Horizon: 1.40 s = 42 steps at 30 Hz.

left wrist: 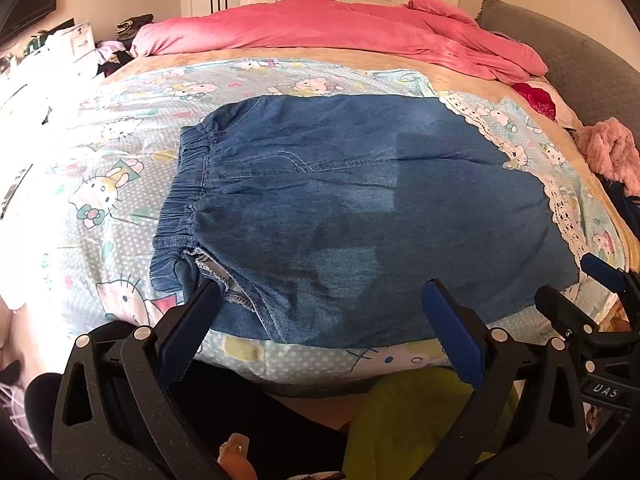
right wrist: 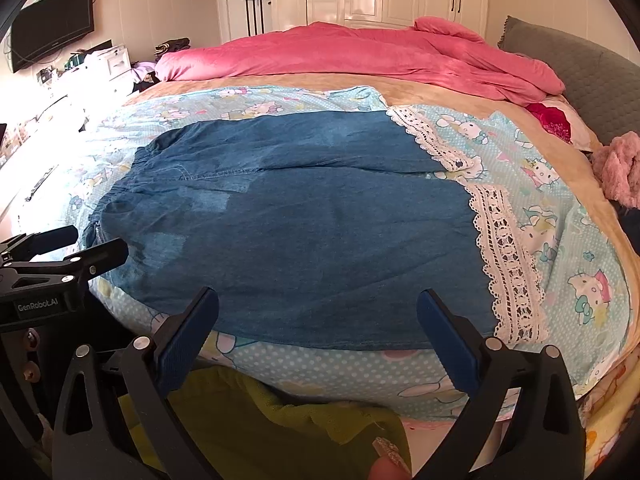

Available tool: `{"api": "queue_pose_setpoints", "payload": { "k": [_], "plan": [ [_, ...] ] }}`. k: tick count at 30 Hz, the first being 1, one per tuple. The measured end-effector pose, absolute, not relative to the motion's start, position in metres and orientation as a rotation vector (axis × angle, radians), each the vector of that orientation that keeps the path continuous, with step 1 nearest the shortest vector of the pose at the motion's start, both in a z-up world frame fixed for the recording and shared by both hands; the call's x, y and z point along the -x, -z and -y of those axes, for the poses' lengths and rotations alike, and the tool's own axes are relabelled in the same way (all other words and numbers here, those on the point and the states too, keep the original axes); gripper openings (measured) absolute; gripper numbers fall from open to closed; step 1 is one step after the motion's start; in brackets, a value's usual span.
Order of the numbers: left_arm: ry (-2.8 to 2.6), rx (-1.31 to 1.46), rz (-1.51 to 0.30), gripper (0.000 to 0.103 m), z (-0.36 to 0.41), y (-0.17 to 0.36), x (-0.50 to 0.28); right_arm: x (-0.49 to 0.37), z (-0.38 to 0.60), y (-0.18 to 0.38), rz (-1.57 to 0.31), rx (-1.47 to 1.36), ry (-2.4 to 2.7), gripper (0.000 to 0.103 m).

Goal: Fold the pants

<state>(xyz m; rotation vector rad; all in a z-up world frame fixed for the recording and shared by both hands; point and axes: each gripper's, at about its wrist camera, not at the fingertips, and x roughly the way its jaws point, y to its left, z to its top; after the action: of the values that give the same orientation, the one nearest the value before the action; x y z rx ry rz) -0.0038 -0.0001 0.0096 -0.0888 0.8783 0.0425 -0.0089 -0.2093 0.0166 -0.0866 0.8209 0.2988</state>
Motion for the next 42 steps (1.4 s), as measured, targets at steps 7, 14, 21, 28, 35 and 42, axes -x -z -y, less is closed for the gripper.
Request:
{"api": "queue_pose_setpoints", "payload": {
  "k": [7,14,21,28,35,42],
  "plan": [
    [-0.042,0.088,-0.878,0.094,0.0010,-0.0096,0.0046,0.0098,0.2081,-0.0167,-0.823,0.086,-0.298,0.099],
    [-0.038,0.091,-0.879,0.094,0.0016,-0.0094,0.0051,0.0103,0.2074,-0.0170,-0.823,0.083,-0.303,0.099],
    [-0.040,0.089,-0.874,0.094,0.0019,-0.0098,0.0058,0.0106,0.2074,-0.0177,-0.820,0.083,-0.305,0.099],
    [-0.044,0.090,-0.870,0.094,0.0018,-0.0107,0.0065,0.0087,0.2075,-0.0178,-0.822,0.086,-0.305,0.099],
    [-0.048,0.090,-0.869,0.094,0.0002,-0.0121,0.0063,0.0055,0.2061,-0.0180,-0.817,0.089,-0.308,0.099],
    [-0.056,0.097,-0.867,0.094,-0.0036,-0.0126,0.0034,0.0035,0.2049,-0.0185,-0.815,0.088,-0.311,0.099]
  ]
}}
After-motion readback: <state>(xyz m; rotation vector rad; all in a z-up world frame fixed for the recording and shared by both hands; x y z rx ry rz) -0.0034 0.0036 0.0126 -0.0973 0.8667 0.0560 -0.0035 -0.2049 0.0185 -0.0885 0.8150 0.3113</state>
